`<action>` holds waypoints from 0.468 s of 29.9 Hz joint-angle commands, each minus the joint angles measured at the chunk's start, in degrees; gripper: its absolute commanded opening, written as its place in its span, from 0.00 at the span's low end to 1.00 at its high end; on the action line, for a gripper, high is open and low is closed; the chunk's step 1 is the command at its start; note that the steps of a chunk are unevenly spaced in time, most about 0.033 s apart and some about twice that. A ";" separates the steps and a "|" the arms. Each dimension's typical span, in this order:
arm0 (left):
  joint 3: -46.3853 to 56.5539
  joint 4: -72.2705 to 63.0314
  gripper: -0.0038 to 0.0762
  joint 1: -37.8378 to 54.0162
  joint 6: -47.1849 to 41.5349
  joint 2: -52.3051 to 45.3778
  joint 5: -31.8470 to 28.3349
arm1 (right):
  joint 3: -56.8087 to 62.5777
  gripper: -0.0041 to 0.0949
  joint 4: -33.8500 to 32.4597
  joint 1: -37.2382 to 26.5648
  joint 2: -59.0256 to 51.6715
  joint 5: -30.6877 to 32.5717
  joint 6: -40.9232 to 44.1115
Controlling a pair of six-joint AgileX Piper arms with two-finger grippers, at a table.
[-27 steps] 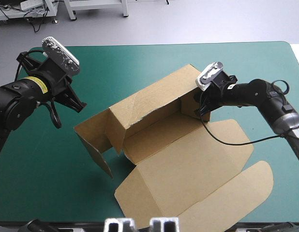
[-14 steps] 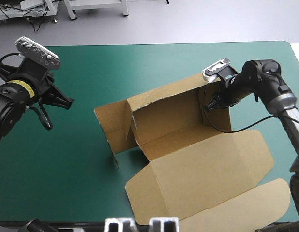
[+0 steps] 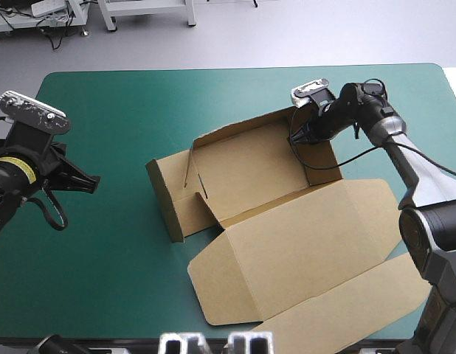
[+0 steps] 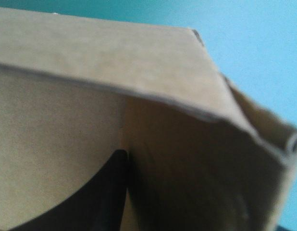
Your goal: Fold the box
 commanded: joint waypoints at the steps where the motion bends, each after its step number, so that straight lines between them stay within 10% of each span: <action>1: -1.08 0.45 0.05 -0.02 -0.97 -0.80 -2.94 | 0.35 0.34 1.32 0.29 1.58 17.84 1.53; 6: -0.73 0.45 0.05 -0.02 -0.97 -0.80 -2.94 | -4.17 0.68 2.13 0.29 1.01 17.84 5.53; 14: -0.73 1.94 0.05 -0.02 -0.97 -0.80 -3.57 | -11.28 0.73 -0.21 0.41 -6.64 17.74 6.47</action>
